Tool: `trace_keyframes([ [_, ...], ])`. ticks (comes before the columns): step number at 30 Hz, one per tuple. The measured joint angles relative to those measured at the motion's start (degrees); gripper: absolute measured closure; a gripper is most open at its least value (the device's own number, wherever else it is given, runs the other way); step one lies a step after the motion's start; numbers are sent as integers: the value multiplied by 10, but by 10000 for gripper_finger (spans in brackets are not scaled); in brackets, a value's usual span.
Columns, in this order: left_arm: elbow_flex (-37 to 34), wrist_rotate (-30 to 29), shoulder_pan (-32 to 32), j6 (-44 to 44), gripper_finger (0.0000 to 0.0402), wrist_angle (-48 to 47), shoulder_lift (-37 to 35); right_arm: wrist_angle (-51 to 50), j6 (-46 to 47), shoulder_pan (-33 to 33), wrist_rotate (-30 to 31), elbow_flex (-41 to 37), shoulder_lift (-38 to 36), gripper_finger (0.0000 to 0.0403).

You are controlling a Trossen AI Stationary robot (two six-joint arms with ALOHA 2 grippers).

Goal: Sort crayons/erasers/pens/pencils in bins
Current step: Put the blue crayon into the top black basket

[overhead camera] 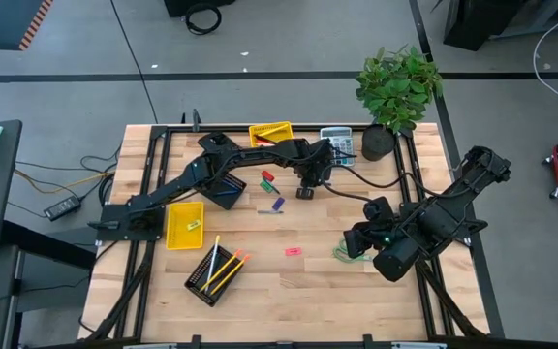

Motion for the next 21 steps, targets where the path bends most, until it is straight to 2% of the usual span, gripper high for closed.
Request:
trace_keyframes([
  [10, 1, 2, 0, -10, 302, -16, 13, 1, 0, 0, 0, 0, 0, 270],
  [21, 1, -32, -4, -31, 317, -23, 13, 0, -1, 0, 0, 0, 0, 270],
])
